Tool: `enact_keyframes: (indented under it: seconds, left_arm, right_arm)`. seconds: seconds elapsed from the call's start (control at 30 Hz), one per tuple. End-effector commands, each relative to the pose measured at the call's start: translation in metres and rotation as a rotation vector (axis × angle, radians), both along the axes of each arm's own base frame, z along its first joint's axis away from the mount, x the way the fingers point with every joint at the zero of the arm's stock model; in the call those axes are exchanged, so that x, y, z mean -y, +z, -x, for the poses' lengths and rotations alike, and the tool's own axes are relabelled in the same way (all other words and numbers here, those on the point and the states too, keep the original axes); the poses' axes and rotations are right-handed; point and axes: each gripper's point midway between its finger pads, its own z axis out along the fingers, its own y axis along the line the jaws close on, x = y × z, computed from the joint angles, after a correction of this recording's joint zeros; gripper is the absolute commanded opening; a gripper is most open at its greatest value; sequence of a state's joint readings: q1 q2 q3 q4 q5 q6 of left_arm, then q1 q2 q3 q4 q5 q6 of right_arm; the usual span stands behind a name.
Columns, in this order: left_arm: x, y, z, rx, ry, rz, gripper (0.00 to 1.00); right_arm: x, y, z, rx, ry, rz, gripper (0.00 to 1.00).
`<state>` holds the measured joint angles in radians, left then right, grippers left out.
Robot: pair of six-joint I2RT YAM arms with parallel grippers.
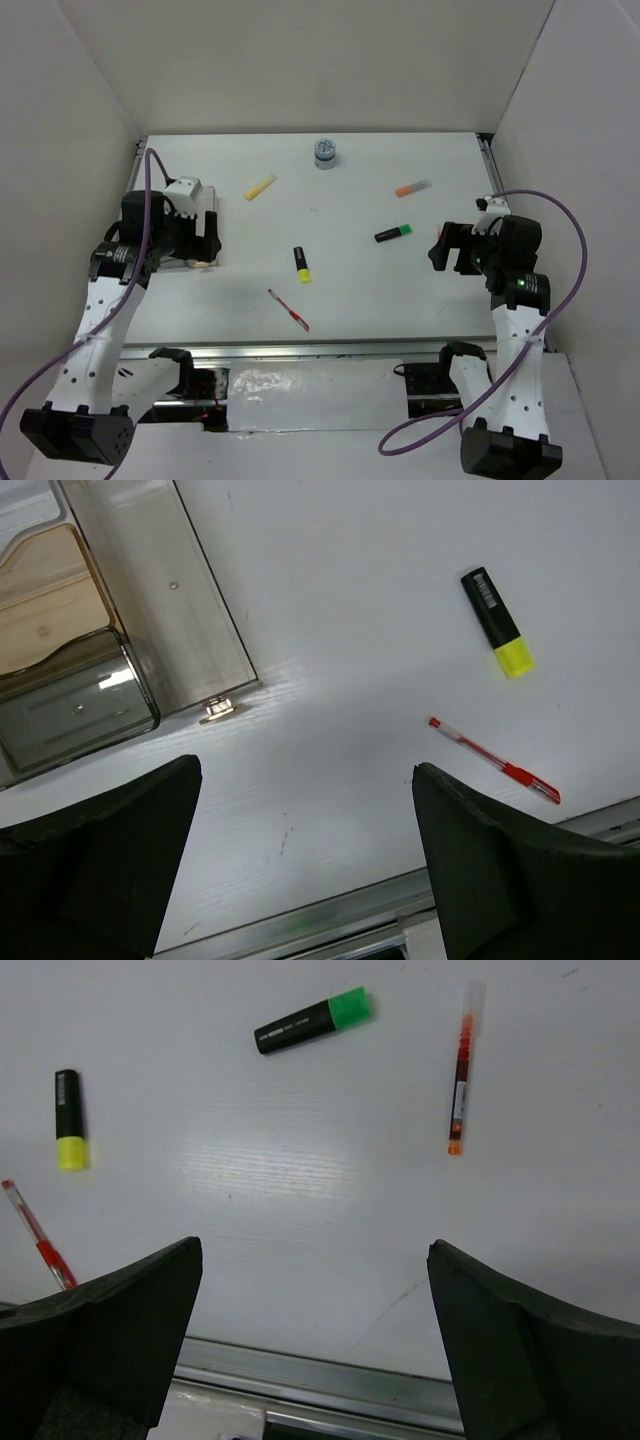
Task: Sort the stationery into containers
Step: Pick up the stationery from the center of the board.
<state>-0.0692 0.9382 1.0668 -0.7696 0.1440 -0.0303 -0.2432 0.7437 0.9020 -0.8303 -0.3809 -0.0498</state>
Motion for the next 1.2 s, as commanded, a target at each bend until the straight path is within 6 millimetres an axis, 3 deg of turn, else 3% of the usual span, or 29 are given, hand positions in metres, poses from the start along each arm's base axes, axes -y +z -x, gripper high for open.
enact_keyframes:
  seconds: [0.0,0.2,0.23,0.27,0.4,0.5,0.6,0.7,0.8,1.03,1.07,1.13,1.17]
  left_arm:
    - [0.011,0.011,-0.019,0.053,-0.057,0.021,0.99]
    - [0.043,0.04,-0.069,0.167,-0.15,-0.008,0.99]
    - [0.048,0.032,-0.083,0.136,-0.152,-0.019,0.99]
    - [0.055,0.048,-0.096,0.178,-0.15,-0.036,0.97]
    - [0.085,0.059,-0.148,0.204,-0.127,-0.009,0.95]
    - [0.119,0.065,-0.188,0.259,-0.163,0.028,0.95]
    - [0.164,0.052,-0.232,0.277,-0.202,0.02,0.96]
    - [0.19,0.033,-0.266,0.274,-0.203,0.05,0.96]
    - [0.208,0.013,-0.294,0.302,-0.191,0.106,0.97]
    - [0.233,-0.029,-0.338,0.338,-0.164,0.191,0.99]
    - [0.235,-0.051,-0.346,0.315,-0.155,0.179,0.99]
    - [0.24,-0.046,-0.358,0.356,-0.158,0.188,0.99]
    - [0.241,-0.055,-0.364,0.358,-0.155,0.191,0.99]
  right_arm:
    - [0.005,-0.004,-0.006,0.02,-0.013,0.019,1.0]
    - [0.007,-0.015,-0.009,-0.023,-0.018,0.014,1.0]
    - [0.007,-0.016,-0.009,-0.028,-0.019,0.011,1.0]
    - [0.008,-0.019,-0.009,-0.033,-0.021,0.012,1.0]
    - [0.008,-0.021,-0.009,-0.035,-0.019,0.015,1.0]
    - [0.008,-0.021,-0.009,-0.036,-0.018,0.016,1.0]
    - [0.009,-0.022,-0.01,-0.043,-0.024,0.016,1.0]
    - [0.011,-0.024,-0.011,-0.054,-0.031,0.016,1.0]
    - [0.012,-0.026,-0.012,-0.066,-0.037,0.014,1.0]
    - [0.013,-0.031,-0.013,-0.089,-0.037,0.011,1.0]
    - [0.013,-0.031,-0.013,-0.09,-0.037,0.008,1.0]
    - [0.013,-0.032,-0.013,-0.097,-0.038,0.009,1.0]
    - [0.013,-0.032,-0.014,-0.098,-0.038,0.008,1.0]
